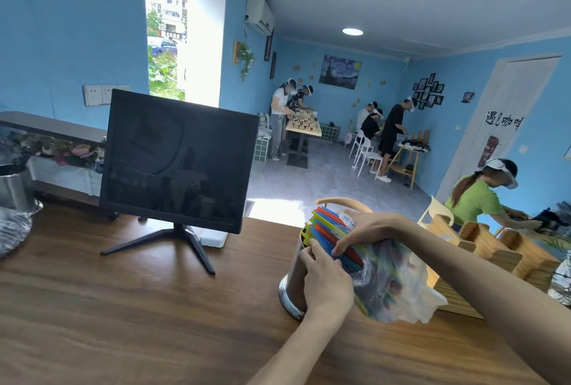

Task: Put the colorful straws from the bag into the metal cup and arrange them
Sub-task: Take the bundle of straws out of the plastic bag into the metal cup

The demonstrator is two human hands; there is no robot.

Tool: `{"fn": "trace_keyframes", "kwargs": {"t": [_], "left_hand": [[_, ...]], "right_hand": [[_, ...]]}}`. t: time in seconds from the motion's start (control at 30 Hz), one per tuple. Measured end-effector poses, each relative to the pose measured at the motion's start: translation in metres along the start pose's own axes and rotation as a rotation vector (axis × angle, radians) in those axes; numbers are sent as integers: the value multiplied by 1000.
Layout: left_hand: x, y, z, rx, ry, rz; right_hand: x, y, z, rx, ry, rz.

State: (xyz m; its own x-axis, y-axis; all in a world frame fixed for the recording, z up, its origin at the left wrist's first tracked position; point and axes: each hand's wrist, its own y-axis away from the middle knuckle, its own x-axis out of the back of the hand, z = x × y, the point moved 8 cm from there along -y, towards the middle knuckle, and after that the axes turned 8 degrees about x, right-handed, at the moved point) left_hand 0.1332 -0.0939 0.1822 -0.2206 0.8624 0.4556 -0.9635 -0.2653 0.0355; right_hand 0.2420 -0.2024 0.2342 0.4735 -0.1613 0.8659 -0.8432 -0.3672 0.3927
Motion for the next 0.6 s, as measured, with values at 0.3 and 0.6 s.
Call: {"fn": "trace_keyframes", "kwargs": {"t": [0.3,0.6], "left_hand": [[20,-21,-4,-76,-117,189],[22,-44,-16,-3,-146,208]], "right_hand": [[3,3,-1,24,-36,20],[3,-5,8,-13,8,9]]}}
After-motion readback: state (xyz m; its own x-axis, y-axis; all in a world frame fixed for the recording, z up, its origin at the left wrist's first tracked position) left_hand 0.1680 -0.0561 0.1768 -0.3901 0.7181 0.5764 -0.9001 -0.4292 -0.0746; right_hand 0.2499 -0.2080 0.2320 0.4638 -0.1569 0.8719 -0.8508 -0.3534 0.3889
